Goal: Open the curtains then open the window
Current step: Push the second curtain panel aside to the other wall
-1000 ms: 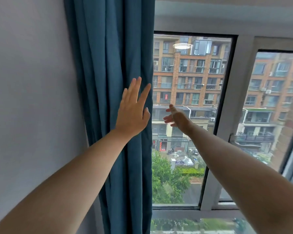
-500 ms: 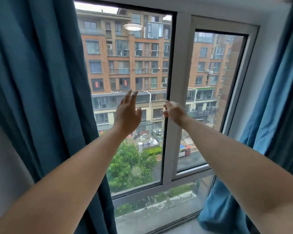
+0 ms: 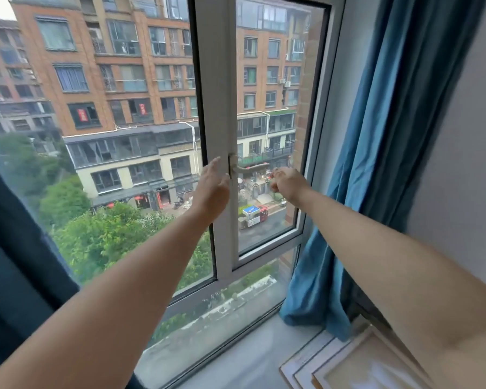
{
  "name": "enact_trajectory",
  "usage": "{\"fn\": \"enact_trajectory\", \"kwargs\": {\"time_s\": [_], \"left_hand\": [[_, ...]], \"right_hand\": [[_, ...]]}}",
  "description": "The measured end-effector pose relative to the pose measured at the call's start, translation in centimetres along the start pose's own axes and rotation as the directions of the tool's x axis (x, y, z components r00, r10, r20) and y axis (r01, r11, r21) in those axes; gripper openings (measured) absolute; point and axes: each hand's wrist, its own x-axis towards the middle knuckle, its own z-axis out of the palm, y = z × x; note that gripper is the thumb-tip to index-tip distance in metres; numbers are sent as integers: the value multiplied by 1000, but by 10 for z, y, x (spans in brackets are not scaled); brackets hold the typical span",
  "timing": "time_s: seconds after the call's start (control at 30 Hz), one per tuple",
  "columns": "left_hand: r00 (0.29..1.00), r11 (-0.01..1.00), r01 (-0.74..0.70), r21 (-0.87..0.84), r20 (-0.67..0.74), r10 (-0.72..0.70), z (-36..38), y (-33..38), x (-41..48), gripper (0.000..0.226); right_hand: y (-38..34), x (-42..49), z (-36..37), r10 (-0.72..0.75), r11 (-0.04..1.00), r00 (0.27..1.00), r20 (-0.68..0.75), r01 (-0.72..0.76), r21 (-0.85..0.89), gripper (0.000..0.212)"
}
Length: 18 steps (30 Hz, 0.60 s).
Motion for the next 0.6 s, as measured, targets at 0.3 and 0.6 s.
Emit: {"fn": "enact_trajectory", "kwargs": {"time_s": [0.3, 0.6], "left_hand": [[995, 993, 78, -86, 73, -72, 108, 28, 18, 43], [987, 970, 103, -219, 141, -73, 201, 79, 58, 42]], "right_hand": [[69, 18, -67, 51, 960, 997, 51, -35, -277, 31], [126, 52, -164, 88, 928, 996, -11, -86, -362, 35]]}}
